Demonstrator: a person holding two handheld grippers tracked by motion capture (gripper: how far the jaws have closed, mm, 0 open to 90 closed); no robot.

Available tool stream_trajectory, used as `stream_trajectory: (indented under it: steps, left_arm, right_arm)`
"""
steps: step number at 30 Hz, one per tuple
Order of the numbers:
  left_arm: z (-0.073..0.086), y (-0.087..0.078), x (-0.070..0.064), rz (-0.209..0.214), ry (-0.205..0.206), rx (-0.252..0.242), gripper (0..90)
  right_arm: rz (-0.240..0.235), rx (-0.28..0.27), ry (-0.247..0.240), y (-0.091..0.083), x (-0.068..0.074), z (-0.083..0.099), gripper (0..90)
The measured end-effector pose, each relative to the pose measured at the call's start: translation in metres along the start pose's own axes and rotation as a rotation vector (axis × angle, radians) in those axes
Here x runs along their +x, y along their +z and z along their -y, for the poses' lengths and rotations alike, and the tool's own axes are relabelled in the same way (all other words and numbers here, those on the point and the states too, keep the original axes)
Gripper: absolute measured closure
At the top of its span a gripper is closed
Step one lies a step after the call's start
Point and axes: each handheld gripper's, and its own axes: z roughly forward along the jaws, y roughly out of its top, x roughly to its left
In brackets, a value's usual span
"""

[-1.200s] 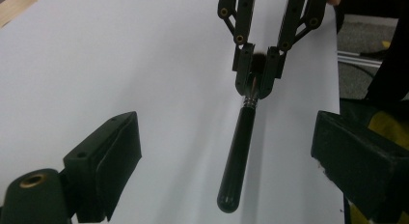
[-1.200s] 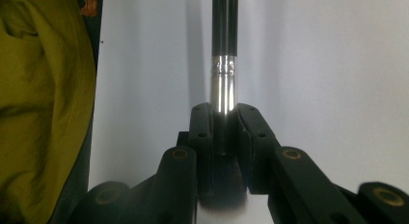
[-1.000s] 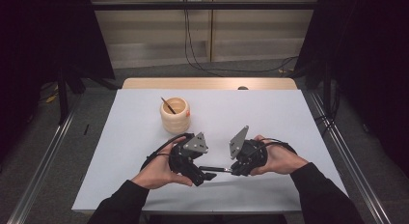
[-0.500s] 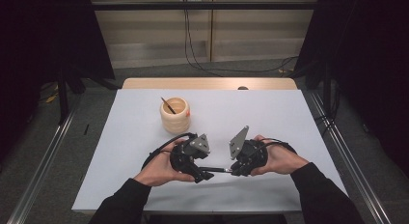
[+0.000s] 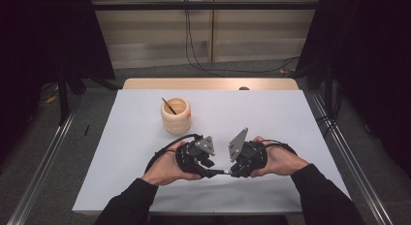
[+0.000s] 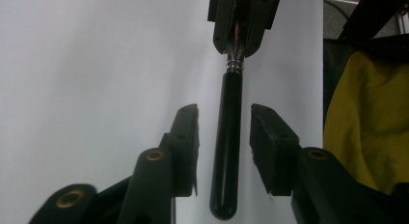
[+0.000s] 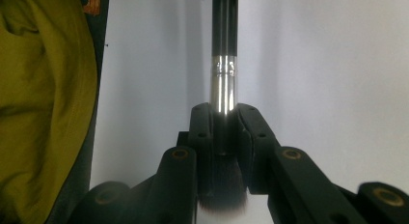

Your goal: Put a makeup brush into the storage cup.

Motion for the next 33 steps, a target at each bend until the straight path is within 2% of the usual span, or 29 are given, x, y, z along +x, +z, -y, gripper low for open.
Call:
stream_trajectory:
  steps: [3, 5, 6, 9, 11, 13, 14, 15, 17, 19, 23, 24, 25, 27, 31, 33]
  left_arm:
    - [-0.002, 0.003, -0.002, 0.016, 0.002, 0.012, 66.9]
    - [-0.004, 0.006, -0.002, 0.002, 0.011, 0.027, 67.0]
    - [-0.004, 0.008, -0.002, 0.015, 0.001, 0.028, 67.4]
    - [-0.003, 0.009, -0.002, 0.011, 0.008, 0.045, 70.3]
    - [-0.003, 0.009, -0.002, 0.010, 0.000, 0.032, 72.8]
    - [-0.002, 0.010, -0.002, 0.006, 0.017, 0.052, 75.5]
    - [-0.002, 0.011, -0.002, 0.011, 0.006, 0.051, 76.8]
    - [-0.002, 0.011, -0.002, 0.006, 0.021, 0.066, 77.2]
    - [-0.001, 0.012, -0.003, 0.007, 0.011, 0.072, 77.5]
    - [0.000, 0.014, -0.005, 0.001, -0.006, 0.070, 77.6]
    - [0.000, 0.014, -0.005, 0.018, 0.015, 0.069, 78.1]
    - [0.000, 0.014, -0.006, 0.028, 0.020, 0.071, 78.9]
    - [0.000, 0.014, -0.006, 0.033, 0.014, 0.075, 79.2]
    - [0.000, 0.014, -0.007, 0.024, 0.030, 0.078, 79.4]
    - [0.001, 0.014, -0.008, 0.030, 0.022, 0.061, 79.5]
    - [0.001, 0.013, -0.008, 0.024, 0.041, 0.055, 79.5]
  right_arm:
    - [-0.004, 0.002, -0.002, 0.000, 0.001, 0.000, 77.9]
    - [-0.003, 0.000, -0.014, 0.000, 0.000, -0.001, 77.9]
    - [-0.003, 0.000, -0.012, 0.000, 0.000, 0.000, 77.9]
    - [-0.003, 0.000, -0.006, 0.000, 0.001, 0.000, 77.9]
    - [-0.002, -0.002, -0.011, 0.000, 0.001, 0.000, 77.9]
    - [-0.005, -0.008, -0.017, 0.000, 0.001, 0.001, 77.9]
    - [-0.009, -0.009, -0.019, 0.000, 0.001, 0.001, 77.9]
    - [-0.009, -0.008, -0.021, 0.000, 0.001, 0.000, 77.9]
    - [-0.004, 0.005, -0.024, 0.001, 0.002, -0.001, 77.9]
    - [-0.012, 0.005, -0.033, 0.003, 0.002, -0.001, 77.9]
    - [-0.012, 0.001, -0.041, 0.003, 0.003, -0.001, 77.9]
    - [-0.028, 0.003, -0.039, 0.003, 0.003, -0.001, 77.9]
    - [-0.020, 0.006, -0.043, 0.003, 0.004, -0.001, 77.8]
    - [-0.026, 0.007, -0.051, 0.003, 0.004, -0.001, 77.8]
    - [-0.037, -0.003, -0.067, 0.002, 0.004, 0.000, 77.8]
    - [-0.033, -0.003, -0.059, 0.001, 0.004, 0.001, 77.7]
